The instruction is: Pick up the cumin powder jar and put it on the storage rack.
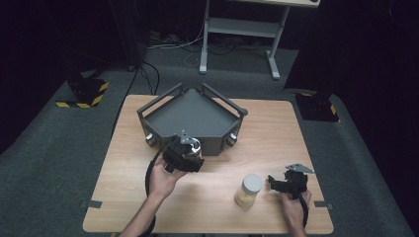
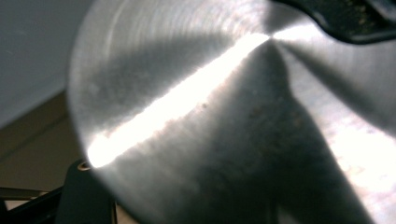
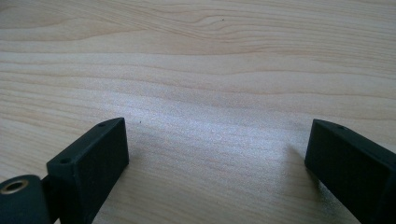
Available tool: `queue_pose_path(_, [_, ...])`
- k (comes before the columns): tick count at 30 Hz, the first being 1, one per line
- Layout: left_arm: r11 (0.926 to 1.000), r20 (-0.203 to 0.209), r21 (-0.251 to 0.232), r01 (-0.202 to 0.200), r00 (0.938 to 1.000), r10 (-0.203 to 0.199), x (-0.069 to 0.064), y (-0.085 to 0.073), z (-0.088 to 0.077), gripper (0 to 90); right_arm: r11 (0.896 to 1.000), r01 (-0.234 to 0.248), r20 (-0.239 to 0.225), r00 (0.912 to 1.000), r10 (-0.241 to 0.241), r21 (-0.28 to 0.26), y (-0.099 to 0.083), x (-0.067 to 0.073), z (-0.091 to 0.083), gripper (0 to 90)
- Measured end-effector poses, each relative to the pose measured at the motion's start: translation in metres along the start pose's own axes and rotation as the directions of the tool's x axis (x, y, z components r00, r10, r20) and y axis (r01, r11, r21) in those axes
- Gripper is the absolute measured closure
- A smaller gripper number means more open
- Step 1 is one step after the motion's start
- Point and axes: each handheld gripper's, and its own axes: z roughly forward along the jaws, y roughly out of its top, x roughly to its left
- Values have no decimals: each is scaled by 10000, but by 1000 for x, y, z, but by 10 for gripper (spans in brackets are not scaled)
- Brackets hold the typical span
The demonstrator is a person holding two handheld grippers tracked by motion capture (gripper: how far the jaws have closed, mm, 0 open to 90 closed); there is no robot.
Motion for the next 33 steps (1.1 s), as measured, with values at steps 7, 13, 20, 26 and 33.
queue_pose_path(7, [9995,-315,-294,68,9995,-77,13,16,-14,312,10000,1,-11,10000,-1,1,0,0,0,54])
queue_pose_path(13, [9978,-816,-617,256,9962,-306,26,33,-17,312,10000,27,-18,10000,-27,-8,0,0,0,54])
queue_pose_path(20, [9971,-1220,-545,525,9908,-588,40,49,-7,312,10000,25,-19,10000,-25,-9,0,0,0,54])
queue_pose_path(26, [9984,-1573,-326,470,9862,-516,45,61,10,312,10000,29,-12,10000,-29,-7,0,0,0,55])
queue_pose_path(33, [9970,-1920,-222,744,9783,-773,53,67,28,312,10000,16,-8,10000,-16,-2,0,0,0,56])
